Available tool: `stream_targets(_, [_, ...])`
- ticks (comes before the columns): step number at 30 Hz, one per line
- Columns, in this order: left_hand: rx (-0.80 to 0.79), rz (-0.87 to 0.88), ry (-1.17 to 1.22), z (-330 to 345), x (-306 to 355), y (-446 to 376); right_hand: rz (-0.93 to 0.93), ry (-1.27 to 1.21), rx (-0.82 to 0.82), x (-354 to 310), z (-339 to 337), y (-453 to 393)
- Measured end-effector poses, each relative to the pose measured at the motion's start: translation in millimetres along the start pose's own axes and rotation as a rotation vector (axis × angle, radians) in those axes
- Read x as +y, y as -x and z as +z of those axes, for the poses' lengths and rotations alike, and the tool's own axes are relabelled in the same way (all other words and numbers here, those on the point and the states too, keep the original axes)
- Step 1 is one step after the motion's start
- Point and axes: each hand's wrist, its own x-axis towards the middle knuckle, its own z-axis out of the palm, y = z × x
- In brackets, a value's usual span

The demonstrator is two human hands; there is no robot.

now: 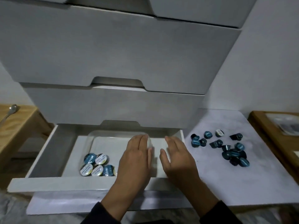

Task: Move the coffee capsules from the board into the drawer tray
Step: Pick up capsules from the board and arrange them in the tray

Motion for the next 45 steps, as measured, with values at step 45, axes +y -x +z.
stream_targets(45, [-0.215,-0.049,0.375,292,201,-96,0.289,-0.362,-0.112,338,60,97])
